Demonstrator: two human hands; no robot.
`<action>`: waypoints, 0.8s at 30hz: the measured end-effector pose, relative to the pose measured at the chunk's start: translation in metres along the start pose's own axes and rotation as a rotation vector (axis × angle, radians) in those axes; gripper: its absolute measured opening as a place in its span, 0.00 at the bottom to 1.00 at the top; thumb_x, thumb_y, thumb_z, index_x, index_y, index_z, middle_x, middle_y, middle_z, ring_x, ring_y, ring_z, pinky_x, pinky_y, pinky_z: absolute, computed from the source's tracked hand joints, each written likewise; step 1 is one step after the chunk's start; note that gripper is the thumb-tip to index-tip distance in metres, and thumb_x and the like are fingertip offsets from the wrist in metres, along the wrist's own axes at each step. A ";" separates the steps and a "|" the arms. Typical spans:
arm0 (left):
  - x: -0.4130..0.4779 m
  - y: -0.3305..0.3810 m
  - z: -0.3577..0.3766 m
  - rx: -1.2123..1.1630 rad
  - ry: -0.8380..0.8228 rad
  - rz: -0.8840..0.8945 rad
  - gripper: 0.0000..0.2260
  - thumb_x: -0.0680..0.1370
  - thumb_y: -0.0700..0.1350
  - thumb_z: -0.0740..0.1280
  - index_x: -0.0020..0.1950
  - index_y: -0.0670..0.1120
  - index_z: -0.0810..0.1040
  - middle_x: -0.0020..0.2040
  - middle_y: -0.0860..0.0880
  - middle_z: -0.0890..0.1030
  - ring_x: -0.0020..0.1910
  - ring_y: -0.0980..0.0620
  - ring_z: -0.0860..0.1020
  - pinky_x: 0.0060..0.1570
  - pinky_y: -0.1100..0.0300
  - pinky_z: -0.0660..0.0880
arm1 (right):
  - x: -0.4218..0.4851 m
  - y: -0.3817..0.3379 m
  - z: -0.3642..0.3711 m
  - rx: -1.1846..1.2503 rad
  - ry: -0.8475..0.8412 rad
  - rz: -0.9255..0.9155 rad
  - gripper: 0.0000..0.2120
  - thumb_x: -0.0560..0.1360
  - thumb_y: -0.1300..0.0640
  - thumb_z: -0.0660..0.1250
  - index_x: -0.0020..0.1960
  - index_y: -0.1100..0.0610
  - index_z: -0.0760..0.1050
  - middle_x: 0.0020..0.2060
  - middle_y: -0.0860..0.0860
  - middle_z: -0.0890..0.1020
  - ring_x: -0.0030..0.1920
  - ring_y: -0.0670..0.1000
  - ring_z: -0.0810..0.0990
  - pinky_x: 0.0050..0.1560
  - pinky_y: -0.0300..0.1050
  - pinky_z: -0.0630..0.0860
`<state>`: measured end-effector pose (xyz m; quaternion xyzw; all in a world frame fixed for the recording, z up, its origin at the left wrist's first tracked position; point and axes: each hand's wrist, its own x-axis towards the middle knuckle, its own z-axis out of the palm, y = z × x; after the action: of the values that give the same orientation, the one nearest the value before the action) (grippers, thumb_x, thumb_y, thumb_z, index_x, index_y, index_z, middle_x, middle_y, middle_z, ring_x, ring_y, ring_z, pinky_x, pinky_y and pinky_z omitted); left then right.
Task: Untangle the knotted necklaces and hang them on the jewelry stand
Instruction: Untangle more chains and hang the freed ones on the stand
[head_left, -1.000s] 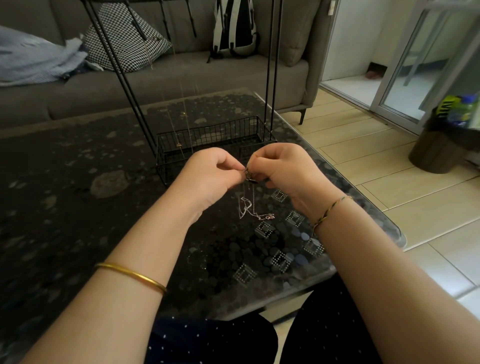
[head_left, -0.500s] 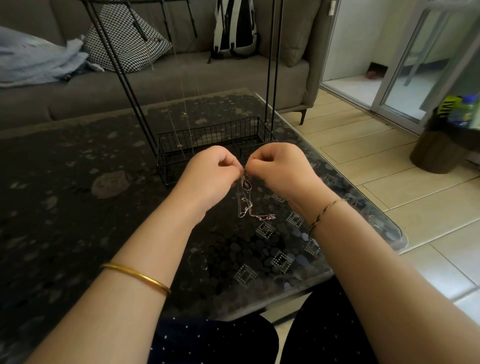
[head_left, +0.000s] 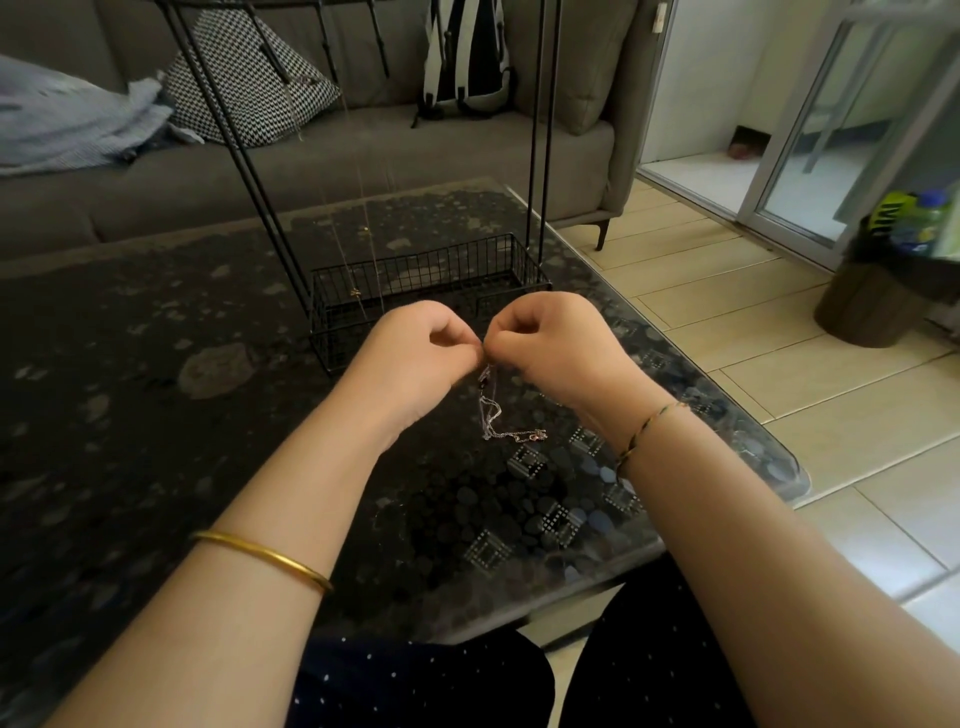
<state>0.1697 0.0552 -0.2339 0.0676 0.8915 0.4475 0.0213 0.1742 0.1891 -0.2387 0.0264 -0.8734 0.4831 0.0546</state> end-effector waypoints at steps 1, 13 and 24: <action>0.000 0.000 0.000 0.008 -0.007 0.002 0.04 0.75 0.42 0.68 0.41 0.50 0.78 0.41 0.50 0.79 0.43 0.52 0.77 0.45 0.55 0.75 | 0.000 0.000 0.000 -0.020 0.003 -0.003 0.04 0.71 0.63 0.66 0.39 0.61 0.79 0.30 0.51 0.77 0.27 0.45 0.70 0.30 0.37 0.69; 0.001 0.002 0.005 0.038 0.028 -0.049 0.05 0.78 0.40 0.63 0.43 0.47 0.77 0.43 0.47 0.81 0.46 0.49 0.80 0.51 0.49 0.78 | 0.002 0.000 0.003 -0.087 -0.066 -0.018 0.04 0.72 0.62 0.65 0.40 0.59 0.78 0.34 0.52 0.78 0.31 0.47 0.72 0.34 0.40 0.71; 0.000 0.000 0.002 -0.024 0.048 -0.023 0.06 0.81 0.40 0.59 0.45 0.47 0.73 0.44 0.47 0.83 0.38 0.54 0.83 0.46 0.55 0.77 | 0.001 0.000 0.001 0.065 -0.107 0.059 0.06 0.72 0.67 0.67 0.45 0.57 0.76 0.37 0.55 0.81 0.36 0.50 0.80 0.35 0.38 0.76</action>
<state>0.1694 0.0565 -0.2354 0.0464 0.8869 0.4595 0.0060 0.1731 0.1886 -0.2393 0.0284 -0.8592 0.5107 -0.0071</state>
